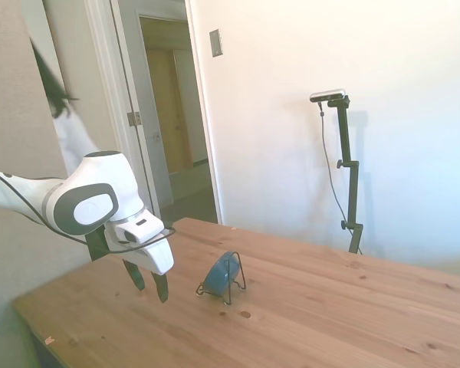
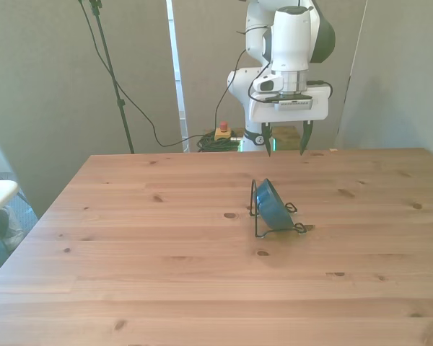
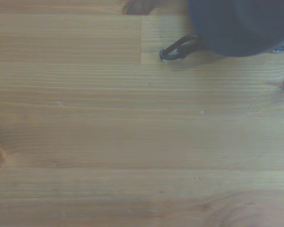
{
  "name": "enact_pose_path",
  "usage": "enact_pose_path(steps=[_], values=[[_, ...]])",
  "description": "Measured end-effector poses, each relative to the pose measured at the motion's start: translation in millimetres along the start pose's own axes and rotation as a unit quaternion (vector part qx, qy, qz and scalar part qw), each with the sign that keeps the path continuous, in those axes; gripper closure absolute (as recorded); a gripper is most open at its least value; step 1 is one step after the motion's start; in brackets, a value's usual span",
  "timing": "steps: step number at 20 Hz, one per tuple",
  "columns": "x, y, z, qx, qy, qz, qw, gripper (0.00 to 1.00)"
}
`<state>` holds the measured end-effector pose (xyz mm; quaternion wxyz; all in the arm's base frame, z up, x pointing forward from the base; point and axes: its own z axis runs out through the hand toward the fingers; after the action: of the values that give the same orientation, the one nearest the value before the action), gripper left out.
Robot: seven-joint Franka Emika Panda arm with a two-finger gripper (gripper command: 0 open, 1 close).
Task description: Unload the bowl
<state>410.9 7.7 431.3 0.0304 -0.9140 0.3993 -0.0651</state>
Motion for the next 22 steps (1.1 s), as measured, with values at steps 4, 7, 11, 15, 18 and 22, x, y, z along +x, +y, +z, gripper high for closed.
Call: enact_pose_path(steps=[4,7,11,15,18,22], values=[[5,-1,0,0.005,0.0,0.004,1.0,0.0],[11,-19,-6,0.014,0.039,0.027,0.9988,0.0],[22,-50,-9,0.014,0.116,0.072,0.9906,0.0],[35,-88,-3,0.009,0.177,0.125,0.9762,0.0],[41,-89,-1,-0.004,0.218,0.138,0.9662,0.0],[46,-92,4,-0.028,0.276,0.176,0.9444,0.0]])
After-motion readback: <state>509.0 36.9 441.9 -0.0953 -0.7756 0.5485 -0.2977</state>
